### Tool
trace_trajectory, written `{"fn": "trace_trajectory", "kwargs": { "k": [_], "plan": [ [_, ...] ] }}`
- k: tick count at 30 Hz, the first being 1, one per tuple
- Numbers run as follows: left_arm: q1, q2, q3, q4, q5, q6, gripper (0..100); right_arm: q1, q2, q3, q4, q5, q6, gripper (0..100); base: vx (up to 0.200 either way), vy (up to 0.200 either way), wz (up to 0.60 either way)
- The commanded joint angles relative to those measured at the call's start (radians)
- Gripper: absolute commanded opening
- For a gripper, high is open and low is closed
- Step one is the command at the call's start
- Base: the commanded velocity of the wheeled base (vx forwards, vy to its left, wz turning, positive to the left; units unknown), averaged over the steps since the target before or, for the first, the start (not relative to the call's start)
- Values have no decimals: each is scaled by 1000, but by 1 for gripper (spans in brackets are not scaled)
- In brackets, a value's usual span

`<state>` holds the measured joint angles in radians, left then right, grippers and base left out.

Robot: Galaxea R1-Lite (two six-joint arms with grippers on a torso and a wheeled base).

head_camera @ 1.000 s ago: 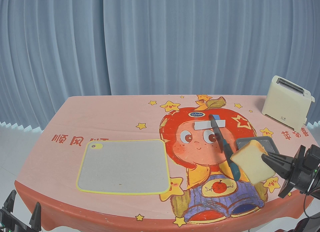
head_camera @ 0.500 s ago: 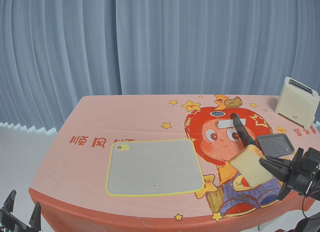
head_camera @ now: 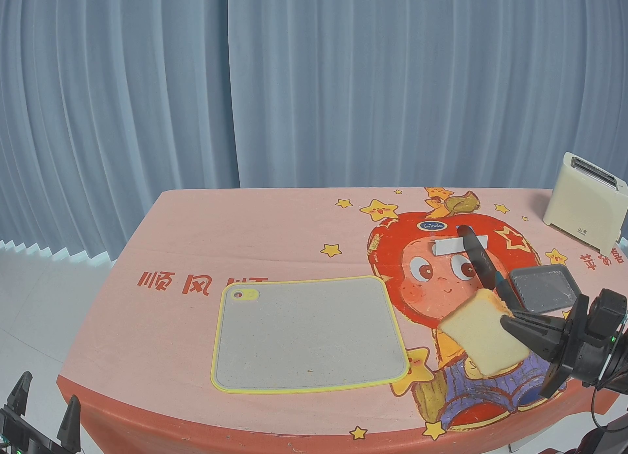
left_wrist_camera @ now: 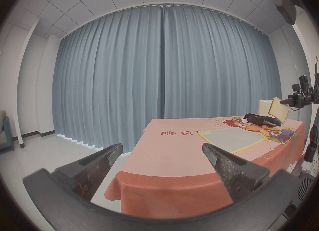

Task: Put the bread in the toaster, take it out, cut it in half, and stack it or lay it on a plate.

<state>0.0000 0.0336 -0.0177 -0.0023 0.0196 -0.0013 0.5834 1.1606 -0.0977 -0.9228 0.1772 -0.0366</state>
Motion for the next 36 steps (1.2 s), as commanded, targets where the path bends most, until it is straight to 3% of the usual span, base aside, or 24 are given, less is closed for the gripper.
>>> {"fn": "trace_trajectory", "kwargs": {
  "k": [1,10,15,19,31,32,36],
  "plan": [
    [0,2,18,-1,0,0,100,27,54,-11,-11,1,47,0,0,0,0],
    [0,2,18,-1,0,0,100,82,146,-77,-13,-2,161,0,0,0,0],
    [0,2,18,1,0,0,100,125,238,-108,-45,-13,304,0,0,0,0],
    [0,2,18,1,0,1,100,136,320,-108,-133,-21,371,0,0,0,0],
    [2,2,18,-1,0,0,100,171,597,-145,-435,-131,517,0,0,0,0],
    [0,2,18,-1,0,0,100,177,636,-171,-482,-156,564,0,0,0,0],
    [0,2,18,-1,0,0,100,204,712,-241,-536,-225,656,0,0,0,0]
  ]
}}
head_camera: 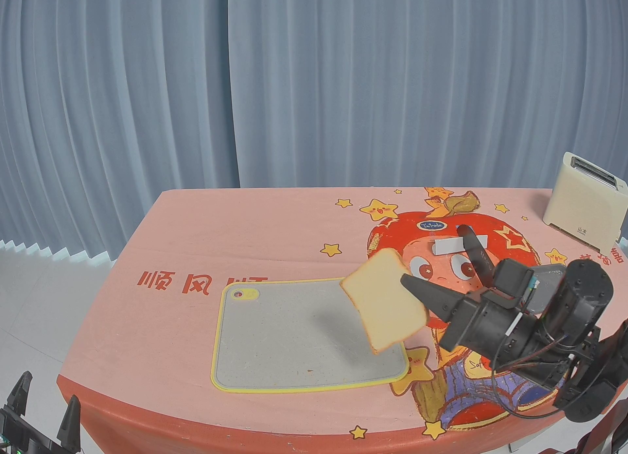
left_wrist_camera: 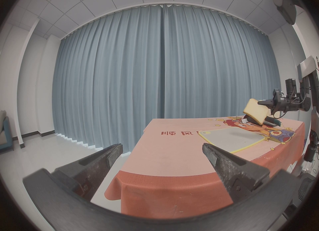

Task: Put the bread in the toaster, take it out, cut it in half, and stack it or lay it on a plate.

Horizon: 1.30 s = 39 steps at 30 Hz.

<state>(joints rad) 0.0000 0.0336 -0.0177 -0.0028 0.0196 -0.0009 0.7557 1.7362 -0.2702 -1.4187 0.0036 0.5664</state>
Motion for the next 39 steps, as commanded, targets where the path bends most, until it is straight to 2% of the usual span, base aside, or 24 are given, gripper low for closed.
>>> {"fn": "trace_trajectory", "kwargs": {
  "k": [1,3,12,28,29,34,37,39],
  "plan": [
    [0,2,18,0,0,-1,100,36,154,-81,-46,-65,67,0,0,0,0],
    [0,2,18,0,0,-1,100,37,181,-103,-60,-83,89,0,0,0,0],
    [0,2,18,0,0,-1,100,57,207,-110,-69,-85,155,0,0,0,0],
    [0,2,18,0,0,-1,100,65,244,-119,-69,-94,191,0,0,0,0],
    [0,2,18,0,0,-1,100,65,247,-119,-69,-94,191,100,0,0,0],
    [0,2,18,0,0,-1,100,63,260,-121,-69,-97,191,100,0,0,0],
    [0,2,18,0,0,-2,100,63,261,-138,-60,-126,191,100,0,0,0],
    [0,2,18,0,0,-1,100,63,252,-158,-51,-163,184,100,0,0,0]
  ]
}}
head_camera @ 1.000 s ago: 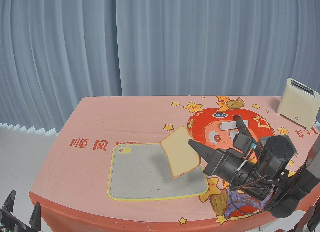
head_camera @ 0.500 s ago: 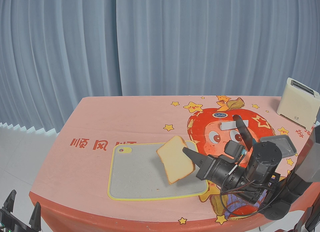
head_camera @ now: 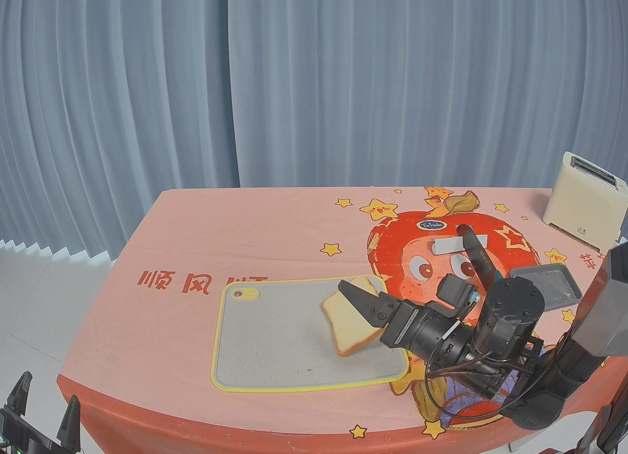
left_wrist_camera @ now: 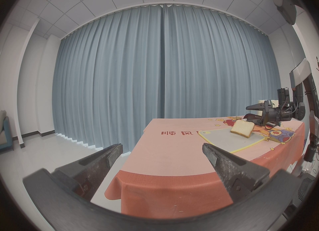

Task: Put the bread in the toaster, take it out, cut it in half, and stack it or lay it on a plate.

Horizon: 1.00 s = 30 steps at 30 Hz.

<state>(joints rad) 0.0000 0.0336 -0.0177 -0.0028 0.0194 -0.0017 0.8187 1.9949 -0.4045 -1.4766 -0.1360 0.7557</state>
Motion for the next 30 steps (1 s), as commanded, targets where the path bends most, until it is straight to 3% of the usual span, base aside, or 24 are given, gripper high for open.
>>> {"fn": "trace_trajectory", "kwargs": {
  "k": [1,8,20,30],
  "plan": [
    [0,2,18,0,1,0,100,-1,-11,-25,15,-36,-7,100,0,0,0],
    [0,2,18,0,1,0,100,46,-42,-27,188,-59,-6,100,0,0,0],
    [0,2,18,0,1,0,100,13,-103,-45,205,-65,-23,100,0,0,0],
    [0,2,18,0,1,-1,100,5,-100,-36,308,-65,-10,100,0,0,0]
  ]
}}
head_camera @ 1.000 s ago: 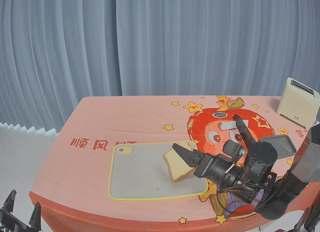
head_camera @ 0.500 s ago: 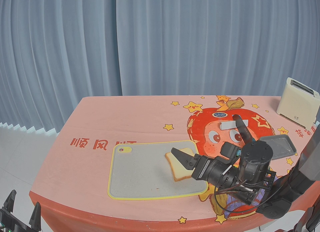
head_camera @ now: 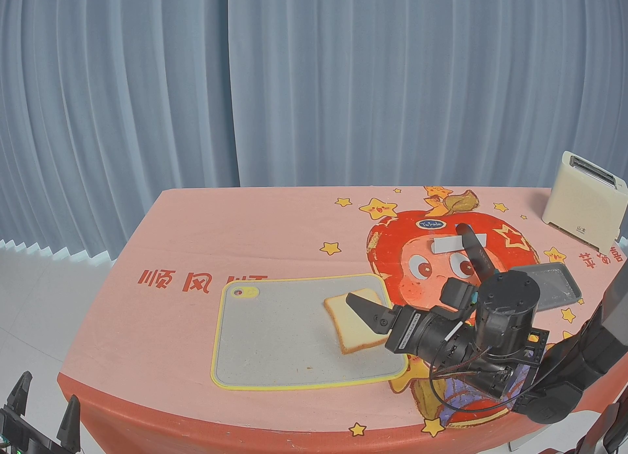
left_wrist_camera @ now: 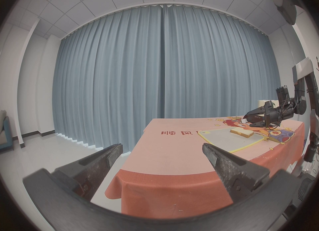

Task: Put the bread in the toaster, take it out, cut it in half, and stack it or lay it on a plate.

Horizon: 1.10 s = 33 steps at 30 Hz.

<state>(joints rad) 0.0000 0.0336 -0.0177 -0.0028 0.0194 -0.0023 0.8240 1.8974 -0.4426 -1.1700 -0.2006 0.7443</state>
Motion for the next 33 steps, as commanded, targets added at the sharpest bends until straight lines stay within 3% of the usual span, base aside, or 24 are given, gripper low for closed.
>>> {"fn": "trace_trajectory", "kwargs": {
  "k": [1,20,27,29,33],
  "plan": [
    [0,2,18,0,1,-1,100,0,-3,4,3,0,1,100,0,0,0],
    [0,2,18,0,1,-2,100,26,8,31,6,3,26,100,0,0,0],
    [0,2,18,0,1,-2,100,132,2,33,-11,58,147,100,0,0,0],
    [0,2,18,0,1,-2,100,158,-24,22,-56,107,242,100,0,0,0],
    [0,2,18,0,-7,-4,100,133,-58,27,-123,122,247,100,0,0,0]
  ]
}}
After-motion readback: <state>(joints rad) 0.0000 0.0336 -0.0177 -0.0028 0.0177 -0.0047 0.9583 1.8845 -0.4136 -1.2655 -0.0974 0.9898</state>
